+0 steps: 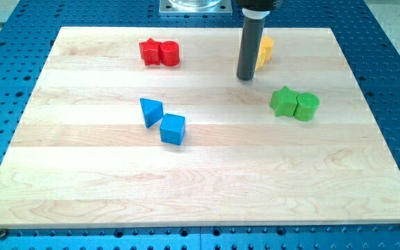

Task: Move the red circle diagonally to the red star

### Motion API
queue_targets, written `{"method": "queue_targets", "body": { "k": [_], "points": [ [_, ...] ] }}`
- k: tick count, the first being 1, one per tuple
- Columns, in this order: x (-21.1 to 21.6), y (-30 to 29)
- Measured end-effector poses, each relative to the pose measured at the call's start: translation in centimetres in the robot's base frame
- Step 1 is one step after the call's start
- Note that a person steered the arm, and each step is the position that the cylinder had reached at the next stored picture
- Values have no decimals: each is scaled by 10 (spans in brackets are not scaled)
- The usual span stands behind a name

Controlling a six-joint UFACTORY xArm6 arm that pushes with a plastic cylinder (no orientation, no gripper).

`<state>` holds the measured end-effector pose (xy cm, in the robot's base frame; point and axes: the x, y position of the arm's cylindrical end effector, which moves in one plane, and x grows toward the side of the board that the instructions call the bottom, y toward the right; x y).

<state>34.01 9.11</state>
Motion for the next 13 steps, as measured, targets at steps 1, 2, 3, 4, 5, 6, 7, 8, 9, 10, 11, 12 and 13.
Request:
{"method": "queue_targets", "body": {
  "k": [1, 2, 3, 4, 5, 6, 7, 8, 9, 10, 11, 12, 13],
  "points": [
    [3, -1],
    [18, -39],
    [-7, -109],
    [-57, -101],
    [-90, -112],
    [-91, -185],
    [-41, -206],
    [-45, -176],
    [-59, -124],
    [-63, -106],
    [-67, -112],
    [-81, -82],
    [-110, -109]
  ]
}}
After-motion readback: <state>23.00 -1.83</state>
